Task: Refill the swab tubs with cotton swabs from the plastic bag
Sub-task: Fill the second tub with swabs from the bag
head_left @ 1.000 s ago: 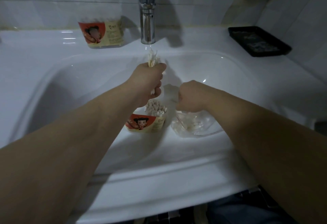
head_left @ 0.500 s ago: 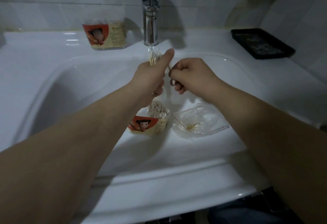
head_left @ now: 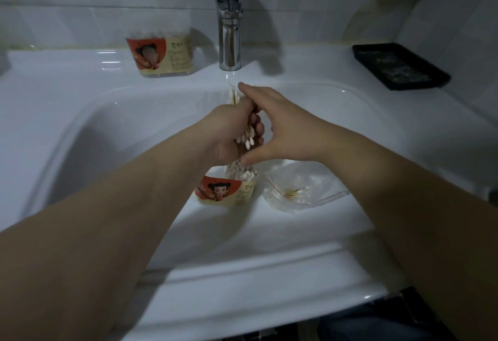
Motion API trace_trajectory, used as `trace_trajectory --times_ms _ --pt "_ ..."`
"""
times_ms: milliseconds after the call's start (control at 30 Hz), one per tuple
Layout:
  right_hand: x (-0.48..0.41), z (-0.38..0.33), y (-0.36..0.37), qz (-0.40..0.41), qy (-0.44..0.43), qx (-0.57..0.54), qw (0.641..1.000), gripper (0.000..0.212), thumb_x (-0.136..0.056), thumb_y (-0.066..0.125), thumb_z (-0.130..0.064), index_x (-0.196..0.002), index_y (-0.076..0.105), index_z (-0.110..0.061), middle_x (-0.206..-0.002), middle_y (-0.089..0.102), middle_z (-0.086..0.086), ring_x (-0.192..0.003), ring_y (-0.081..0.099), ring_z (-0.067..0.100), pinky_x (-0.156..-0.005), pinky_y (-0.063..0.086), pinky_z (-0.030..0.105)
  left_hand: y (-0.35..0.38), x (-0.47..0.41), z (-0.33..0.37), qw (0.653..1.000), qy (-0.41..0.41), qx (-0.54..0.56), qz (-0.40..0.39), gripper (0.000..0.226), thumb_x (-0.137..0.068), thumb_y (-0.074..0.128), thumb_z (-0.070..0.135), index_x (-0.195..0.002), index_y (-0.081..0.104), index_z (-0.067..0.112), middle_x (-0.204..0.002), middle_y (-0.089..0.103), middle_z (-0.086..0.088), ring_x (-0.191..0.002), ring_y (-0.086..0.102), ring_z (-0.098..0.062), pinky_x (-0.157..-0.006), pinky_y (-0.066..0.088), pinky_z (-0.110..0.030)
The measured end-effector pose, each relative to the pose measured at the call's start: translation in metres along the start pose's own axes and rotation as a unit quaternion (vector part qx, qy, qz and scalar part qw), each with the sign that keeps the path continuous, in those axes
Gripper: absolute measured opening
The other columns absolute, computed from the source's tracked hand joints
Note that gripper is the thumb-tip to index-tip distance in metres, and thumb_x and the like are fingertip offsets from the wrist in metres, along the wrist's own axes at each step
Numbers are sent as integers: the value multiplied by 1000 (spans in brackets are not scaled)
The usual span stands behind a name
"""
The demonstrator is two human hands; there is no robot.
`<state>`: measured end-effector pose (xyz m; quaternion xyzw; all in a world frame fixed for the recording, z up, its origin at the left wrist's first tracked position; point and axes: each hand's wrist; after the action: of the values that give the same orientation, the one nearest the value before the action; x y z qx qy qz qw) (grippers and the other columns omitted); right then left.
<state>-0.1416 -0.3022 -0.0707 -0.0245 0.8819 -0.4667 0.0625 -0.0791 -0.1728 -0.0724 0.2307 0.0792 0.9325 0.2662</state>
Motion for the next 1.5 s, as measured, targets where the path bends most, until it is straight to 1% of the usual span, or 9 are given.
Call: trace_trajectory --times_ms 300,400,500,700,833,933,1033,1133,1500 --pt "2 -2 -2 -10 41 -57 998 128 -65 95 -42 -163 13 -32 -157 22 -14 -124 49 1 -96 42 10 0 4 0 998 -19 -48 -28 35 -106 51 38 -77 55 17 -59 52 7 -54 60 -6 -54 49 -21" --pt "-2 -2 -1 26 34 -48 998 115 -71 92 -31 -161 22 -28 -148 40 -10 -106 64 6 -98 52 22 3 6 -1 997 -10 -72 -33 22 -106 52 34 -91 58 18 -60 56 7 -53 61 -5 -55 50 -21" --pt "-3 -1 -2 39 27 -52 998 108 -72 90 -23 -160 28 -25 -148 44 -7 -119 59 9 -100 51 22 4 8 -2 995 0 -87 -39 16 -106 52 31 -99 60 19 -66 61 5 -56 62 -6 -55 54 -21" --pt "-1 -4 -1 -32 49 -94 994 137 -62 96 -40 -163 4 -34 -161 22 -11 -134 45 5 -108 47 26 6 13 -2 994 10 -90 -66 24 -109 43 23 -105 62 9 -78 75 -5 -70 73 -14 -58 60 -26" --pt "-3 -5 -5 31 36 -24 999 117 -71 91 -26 -163 18 -30 -145 49 -5 -88 59 -7 -83 48 10 5 10 -3 992 5 -111 -62 22 -107 49 30 -98 61 15 -70 62 2 -61 59 -11 -59 53 -26" --pt "-1 -3 -9 51 20 0 999 118 -71 90 -25 -163 17 -31 -139 53 -2 -110 59 9 -89 50 18 6 11 -2 990 -8 -126 -69 20 -107 49 30 -99 63 17 -65 62 5 -58 59 -8 -63 55 -28" --pt "0 -2 -7 2 22 -13 1000 136 -62 96 -37 -162 4 -37 -158 31 -5 -126 49 10 -99 49 24 7 15 -2 987 -21 -140 -79 21 -107 46 24 -99 61 12 -72 60 -3 -57 58 -11 -63 55 -28" --pt "-1 -4 -8 5 25 9 1000 129 -61 95 -39 -162 16 -33 -159 39 -5 -133 47 10 -105 43 25 7 15 -5 983 -24 -150 -102 19 -107 44 20 -104 62 14 -82 62 -3 -65 63 -10 -65 57 -28" --pt "-2 -15 2 13 -25 90 996 111 -59 93 -51 -152 37 -24 -139 46 -5 -115 47 5 -93 40 18 4 13 -3 994 -37 -88 -58 33 -105 29 8 -95 60 12 -97 71 -2 -85 67 -8 -63 56 -26"
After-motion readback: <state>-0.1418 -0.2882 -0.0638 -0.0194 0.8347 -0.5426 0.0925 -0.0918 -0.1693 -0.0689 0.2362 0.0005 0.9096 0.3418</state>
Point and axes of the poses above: each hand's wrist, its own x-axis away from the middle knuckle, its own y-axis out of the palm, z = x × y
